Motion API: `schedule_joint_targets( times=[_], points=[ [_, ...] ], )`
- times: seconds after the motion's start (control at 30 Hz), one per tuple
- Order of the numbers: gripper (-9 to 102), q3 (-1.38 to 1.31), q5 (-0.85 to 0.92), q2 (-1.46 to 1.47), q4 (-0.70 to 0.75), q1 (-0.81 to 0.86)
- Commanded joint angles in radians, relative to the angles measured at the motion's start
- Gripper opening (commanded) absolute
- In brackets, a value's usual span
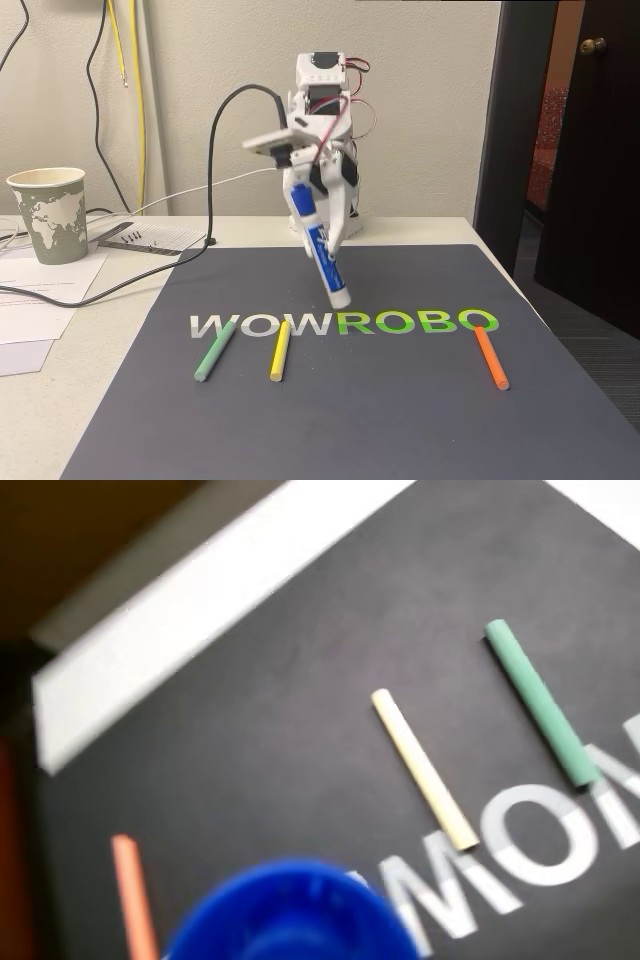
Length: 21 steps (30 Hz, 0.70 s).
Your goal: Pick up the blue marker.
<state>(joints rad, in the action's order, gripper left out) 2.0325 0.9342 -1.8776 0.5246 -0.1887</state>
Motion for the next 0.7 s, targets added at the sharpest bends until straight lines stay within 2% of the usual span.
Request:
schedule_joint_targets(
  times=[0.0,0.2,0.4,0.67],
  points=[
    [0,-0.058,-0.264,-0.072,-0.017,0.023],
    [0,-0.179,-0.509,-0.054,0.089,0.061],
    [0,-0.190,-0.761,-0.057,0.067,0.092],
    [0,-0.207,-0.973,-0.049,0.043,0.127]
  ],
)
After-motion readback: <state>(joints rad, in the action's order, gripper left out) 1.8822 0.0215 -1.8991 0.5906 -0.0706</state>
